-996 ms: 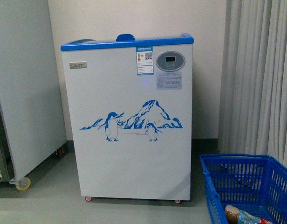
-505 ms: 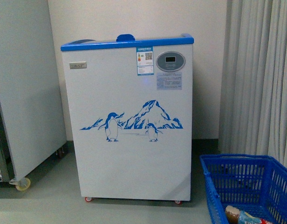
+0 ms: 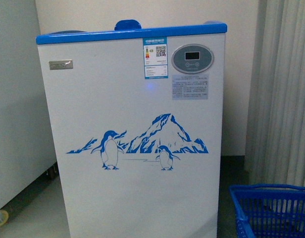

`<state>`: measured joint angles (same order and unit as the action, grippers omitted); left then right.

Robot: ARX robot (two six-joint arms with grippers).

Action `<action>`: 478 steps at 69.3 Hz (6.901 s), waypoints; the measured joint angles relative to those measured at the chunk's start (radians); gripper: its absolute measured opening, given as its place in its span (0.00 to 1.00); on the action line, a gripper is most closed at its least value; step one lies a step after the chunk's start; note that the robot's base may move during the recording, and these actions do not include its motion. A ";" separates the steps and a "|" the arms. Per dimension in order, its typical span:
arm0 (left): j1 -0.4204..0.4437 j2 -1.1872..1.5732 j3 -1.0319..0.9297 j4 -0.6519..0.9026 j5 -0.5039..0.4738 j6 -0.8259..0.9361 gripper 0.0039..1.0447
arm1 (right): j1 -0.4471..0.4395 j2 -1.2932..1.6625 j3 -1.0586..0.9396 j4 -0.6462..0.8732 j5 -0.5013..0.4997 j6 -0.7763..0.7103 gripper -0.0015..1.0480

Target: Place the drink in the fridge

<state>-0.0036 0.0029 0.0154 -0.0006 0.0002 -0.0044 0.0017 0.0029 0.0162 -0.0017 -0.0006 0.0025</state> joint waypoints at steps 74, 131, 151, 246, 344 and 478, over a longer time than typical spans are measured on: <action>0.000 0.000 0.000 0.000 0.000 0.000 0.92 | -0.272 1.317 0.245 0.350 0.065 -0.335 0.93; 0.000 0.000 0.000 0.000 0.000 0.000 0.92 | -0.361 2.846 1.204 0.624 0.164 -0.839 0.93; 0.000 0.000 0.000 0.000 0.000 0.000 0.92 | -0.374 2.948 1.332 0.519 0.147 -0.719 0.93; 0.000 0.000 0.000 0.000 0.000 0.000 0.92 | -0.281 1.357 0.632 0.216 -0.152 -0.042 0.38; 0.000 0.000 0.000 0.000 0.000 0.000 0.92 | -0.045 0.381 0.531 -0.105 0.086 0.113 0.38; -0.173 1.794 1.270 0.195 0.482 1.273 0.92 | -0.045 0.380 0.534 -0.105 0.086 0.113 0.38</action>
<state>-0.1764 1.7973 1.2850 0.1944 0.4824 1.2682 -0.0437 0.3824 0.5499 -0.1070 0.0856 0.1150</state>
